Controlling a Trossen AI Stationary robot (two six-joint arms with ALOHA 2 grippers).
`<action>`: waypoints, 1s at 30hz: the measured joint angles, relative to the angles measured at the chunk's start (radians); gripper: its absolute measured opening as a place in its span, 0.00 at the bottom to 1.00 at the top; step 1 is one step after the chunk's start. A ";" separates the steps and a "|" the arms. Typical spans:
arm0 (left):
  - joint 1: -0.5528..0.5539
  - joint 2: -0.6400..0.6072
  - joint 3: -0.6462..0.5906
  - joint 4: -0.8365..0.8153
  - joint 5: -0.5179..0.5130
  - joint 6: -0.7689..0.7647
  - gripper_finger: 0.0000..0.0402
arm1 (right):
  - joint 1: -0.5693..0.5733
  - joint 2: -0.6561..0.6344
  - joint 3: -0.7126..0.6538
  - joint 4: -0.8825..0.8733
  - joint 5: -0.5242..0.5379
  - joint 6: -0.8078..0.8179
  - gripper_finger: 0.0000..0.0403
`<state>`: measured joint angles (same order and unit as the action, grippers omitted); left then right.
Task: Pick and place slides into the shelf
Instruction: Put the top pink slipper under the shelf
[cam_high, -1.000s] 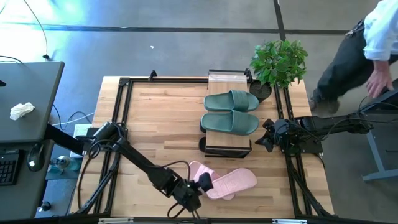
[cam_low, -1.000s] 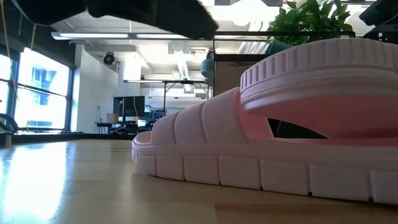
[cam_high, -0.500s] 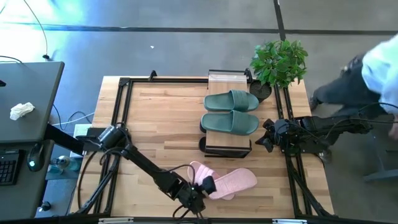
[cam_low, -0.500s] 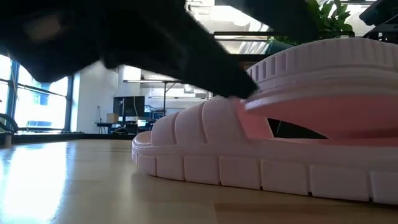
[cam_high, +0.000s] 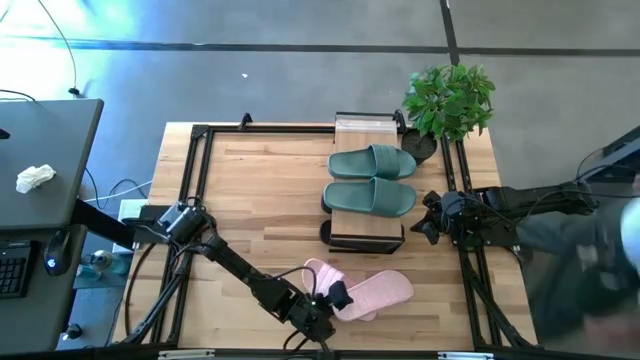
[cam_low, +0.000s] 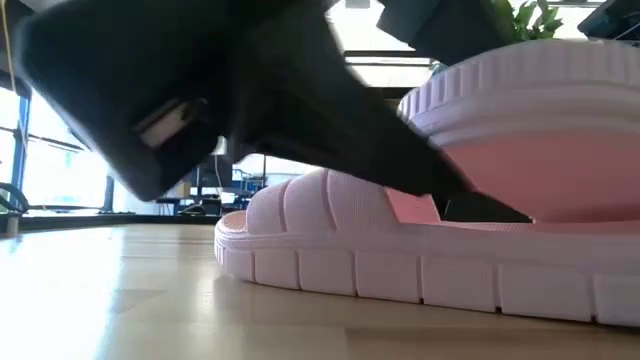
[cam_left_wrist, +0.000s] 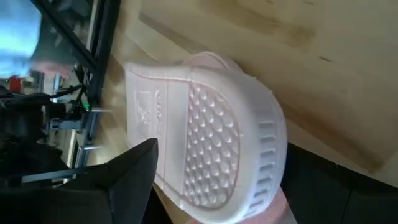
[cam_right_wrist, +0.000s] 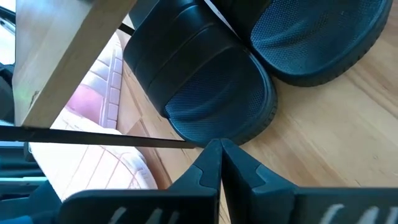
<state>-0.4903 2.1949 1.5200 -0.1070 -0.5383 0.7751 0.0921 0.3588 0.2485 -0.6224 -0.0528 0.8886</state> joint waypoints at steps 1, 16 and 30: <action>0.000 0.002 -0.001 0.000 -0.007 0.003 0.74 | 0.000 0.000 0.000 0.000 0.000 0.000 0.00; -0.001 0.001 -0.002 0.014 -0.030 -0.083 0.30 | 0.000 0.000 0.000 -0.001 0.019 0.000 0.00; 0.000 0.002 0.114 -0.060 -0.121 -0.020 0.12 | 0.000 0.000 0.000 -0.001 0.025 0.000 0.00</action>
<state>-0.4900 2.1973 1.6343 -0.1666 -0.6590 0.7549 0.0924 0.3592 0.2485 -0.6231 -0.0279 0.8886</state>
